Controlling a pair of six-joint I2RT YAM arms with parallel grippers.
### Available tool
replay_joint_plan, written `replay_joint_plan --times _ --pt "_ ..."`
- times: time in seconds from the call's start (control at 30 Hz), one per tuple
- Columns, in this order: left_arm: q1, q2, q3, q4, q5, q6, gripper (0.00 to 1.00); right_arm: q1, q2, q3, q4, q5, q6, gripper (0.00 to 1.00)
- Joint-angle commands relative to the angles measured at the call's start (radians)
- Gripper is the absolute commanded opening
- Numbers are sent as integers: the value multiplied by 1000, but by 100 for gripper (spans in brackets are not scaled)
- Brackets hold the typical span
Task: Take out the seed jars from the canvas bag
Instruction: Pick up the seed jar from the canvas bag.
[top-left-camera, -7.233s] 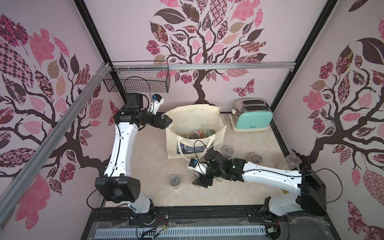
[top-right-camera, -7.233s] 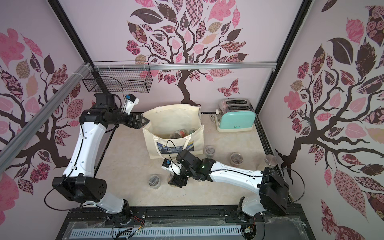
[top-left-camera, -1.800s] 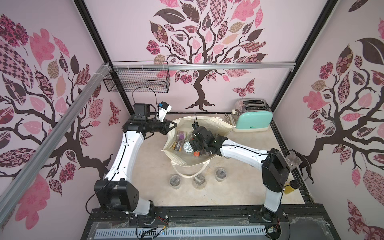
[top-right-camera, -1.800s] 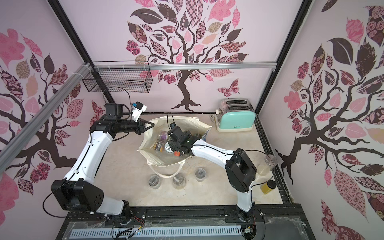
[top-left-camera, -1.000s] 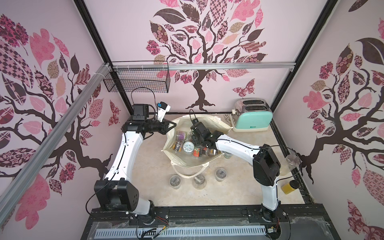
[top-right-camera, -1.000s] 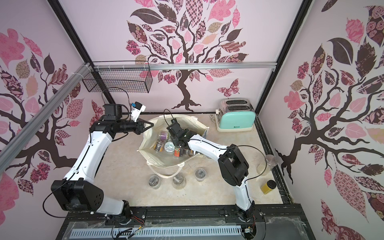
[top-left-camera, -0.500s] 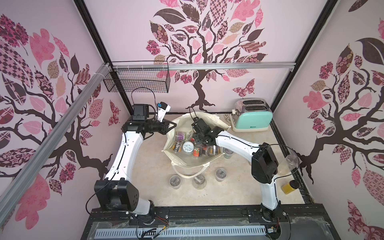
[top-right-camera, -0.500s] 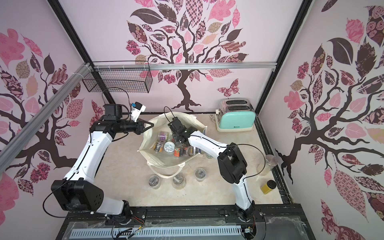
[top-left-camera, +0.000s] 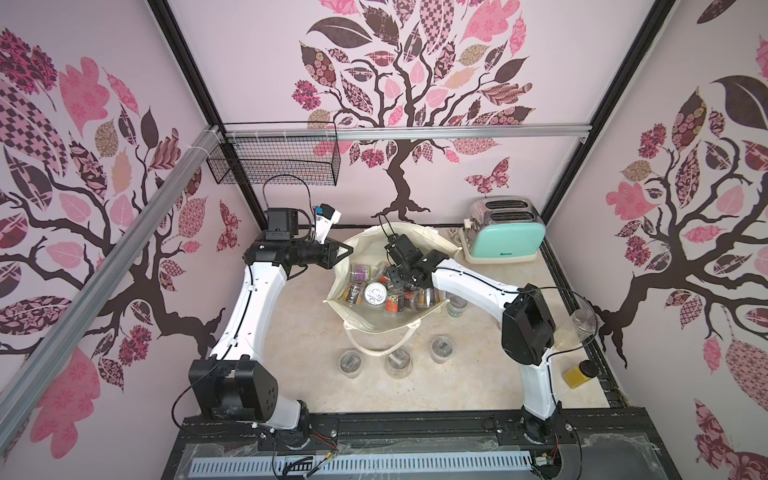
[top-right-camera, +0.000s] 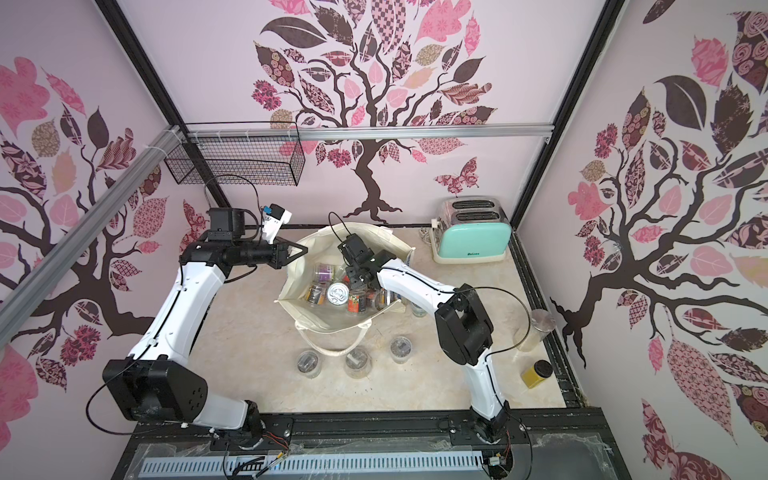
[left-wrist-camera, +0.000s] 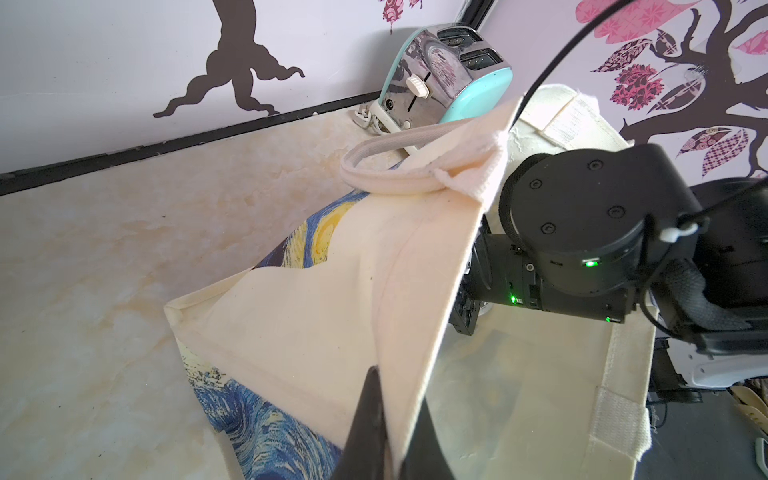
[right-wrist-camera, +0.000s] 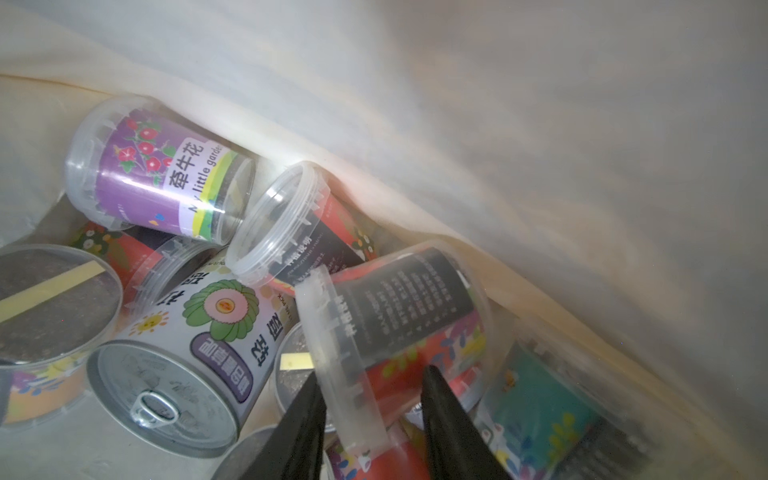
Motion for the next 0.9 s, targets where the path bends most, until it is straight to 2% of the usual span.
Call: replay_joint_plan --times 0.0,0.3,0.87 --pt "4 5 14 -37 43 -3 0 -11 45 46 -44 -3 15 37" --pt "4 9 17 -34 43 -2 0 -11 50 51 -62 26 23 31" --pt "5 11 20 -39 45 -5 0 -12 -17 -14 16 -9 80 20"
